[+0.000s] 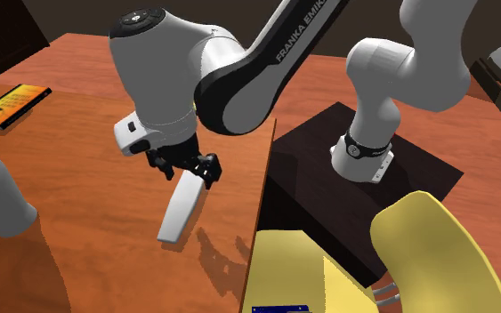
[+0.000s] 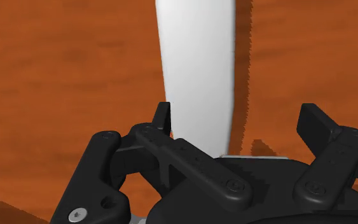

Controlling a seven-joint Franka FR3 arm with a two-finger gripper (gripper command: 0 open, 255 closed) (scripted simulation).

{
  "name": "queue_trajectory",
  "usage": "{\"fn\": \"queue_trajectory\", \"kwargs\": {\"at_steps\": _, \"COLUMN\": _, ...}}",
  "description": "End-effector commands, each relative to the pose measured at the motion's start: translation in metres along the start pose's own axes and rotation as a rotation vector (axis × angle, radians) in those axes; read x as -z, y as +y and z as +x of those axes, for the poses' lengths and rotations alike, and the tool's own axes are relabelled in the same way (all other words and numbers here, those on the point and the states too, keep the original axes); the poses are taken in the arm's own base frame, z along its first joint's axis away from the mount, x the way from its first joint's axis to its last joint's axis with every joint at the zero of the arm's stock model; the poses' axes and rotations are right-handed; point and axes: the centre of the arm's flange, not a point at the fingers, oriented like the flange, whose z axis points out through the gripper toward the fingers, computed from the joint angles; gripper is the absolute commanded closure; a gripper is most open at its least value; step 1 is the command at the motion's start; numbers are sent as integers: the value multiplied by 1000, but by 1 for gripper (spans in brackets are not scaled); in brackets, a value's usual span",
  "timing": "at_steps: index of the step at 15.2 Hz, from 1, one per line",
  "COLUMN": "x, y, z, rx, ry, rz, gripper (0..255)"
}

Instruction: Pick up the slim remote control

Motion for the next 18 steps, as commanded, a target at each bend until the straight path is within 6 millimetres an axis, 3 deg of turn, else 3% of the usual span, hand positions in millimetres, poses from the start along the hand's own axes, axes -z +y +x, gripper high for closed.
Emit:
{"fn": "queue_trajectory", "kwargs": {"at_steps": 1, "x": -22, "y": 18, "z": 13, "rx": 47, "ry": 8, "rz": 4, "gripper": 0}}
{"fn": "queue_trajectory", "kwargs": {"at_steps": 9, "x": -65, "y": 23, "z": 18, "rx": 64, "ry": 11, "rz": 6, "gripper": 0}}
{"fn": "queue_trajectory", "kwargs": {"at_steps": 11, "x": -68, "y": 23, "z": 18, "rx": 64, "ry": 11, "rz": 6, "gripper": 0}}
{"fn": "queue_trajectory", "kwargs": {"at_steps": 12, "x": -69, "y": 23, "z": 18, "rx": 64, "ry": 11, "rz": 6, "gripper": 255}}
{"fn": "queue_trajectory", "kwargs": {"at_steps": 18, "x": -69, "y": 23, "z": 19, "rx": 64, "ry": 11, "rz": 6, "gripper": 255}}
